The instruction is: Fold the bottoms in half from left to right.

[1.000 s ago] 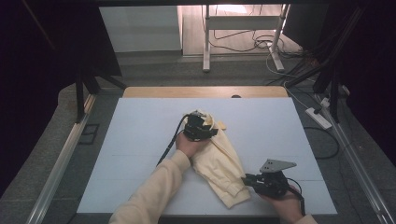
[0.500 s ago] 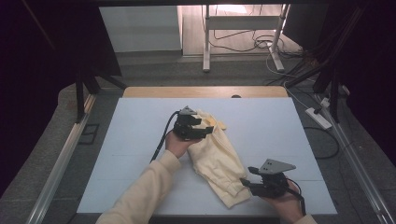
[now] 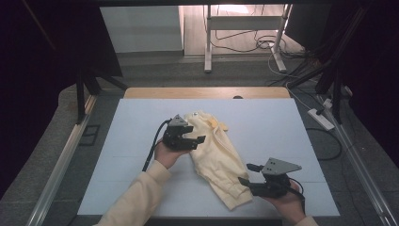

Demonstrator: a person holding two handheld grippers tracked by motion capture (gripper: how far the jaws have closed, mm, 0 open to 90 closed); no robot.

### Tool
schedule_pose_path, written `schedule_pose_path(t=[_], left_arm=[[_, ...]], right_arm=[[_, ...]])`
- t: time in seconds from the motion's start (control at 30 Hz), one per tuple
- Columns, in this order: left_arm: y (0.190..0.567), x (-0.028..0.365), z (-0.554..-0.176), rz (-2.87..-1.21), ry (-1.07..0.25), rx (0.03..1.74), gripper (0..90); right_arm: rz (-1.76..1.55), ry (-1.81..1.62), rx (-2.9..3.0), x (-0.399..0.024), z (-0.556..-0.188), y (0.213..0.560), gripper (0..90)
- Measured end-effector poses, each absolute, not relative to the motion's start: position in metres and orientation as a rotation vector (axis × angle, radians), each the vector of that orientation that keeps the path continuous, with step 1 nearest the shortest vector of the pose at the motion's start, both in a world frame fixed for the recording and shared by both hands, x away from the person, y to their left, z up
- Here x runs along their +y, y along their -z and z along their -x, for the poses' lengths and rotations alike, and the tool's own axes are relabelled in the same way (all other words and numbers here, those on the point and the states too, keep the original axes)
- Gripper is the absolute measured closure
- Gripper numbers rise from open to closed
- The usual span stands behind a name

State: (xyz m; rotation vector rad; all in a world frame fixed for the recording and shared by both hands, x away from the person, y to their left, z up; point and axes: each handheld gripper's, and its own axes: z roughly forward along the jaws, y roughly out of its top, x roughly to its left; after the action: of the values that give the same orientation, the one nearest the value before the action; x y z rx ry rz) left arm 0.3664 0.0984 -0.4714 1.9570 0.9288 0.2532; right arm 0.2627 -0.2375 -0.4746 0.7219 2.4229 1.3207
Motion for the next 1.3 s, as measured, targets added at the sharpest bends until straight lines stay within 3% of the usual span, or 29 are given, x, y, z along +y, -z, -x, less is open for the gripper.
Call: schedule_pose_path(t=[0.2, 0.63, 1.3], left_arm=[[0.468, 0.108, -0.353, -1.982, -0.326, 0.905, 30.5], [0.470, 0.131, -0.332, -1.992, -0.304, 0.939, 29.8], [0.475, 0.141, -0.320, -1.989, -0.311, 0.928, 28.7]], right_arm=[[-0.712, -1.338, 2.475, -0.230, -0.270, 0.476, 41.8], [-0.640, -1.314, 2.564, -0.211, -0.285, 0.485, 41.6], [-0.638, -1.245, 2.620, -0.218, -0.262, 0.488, 41.8]])
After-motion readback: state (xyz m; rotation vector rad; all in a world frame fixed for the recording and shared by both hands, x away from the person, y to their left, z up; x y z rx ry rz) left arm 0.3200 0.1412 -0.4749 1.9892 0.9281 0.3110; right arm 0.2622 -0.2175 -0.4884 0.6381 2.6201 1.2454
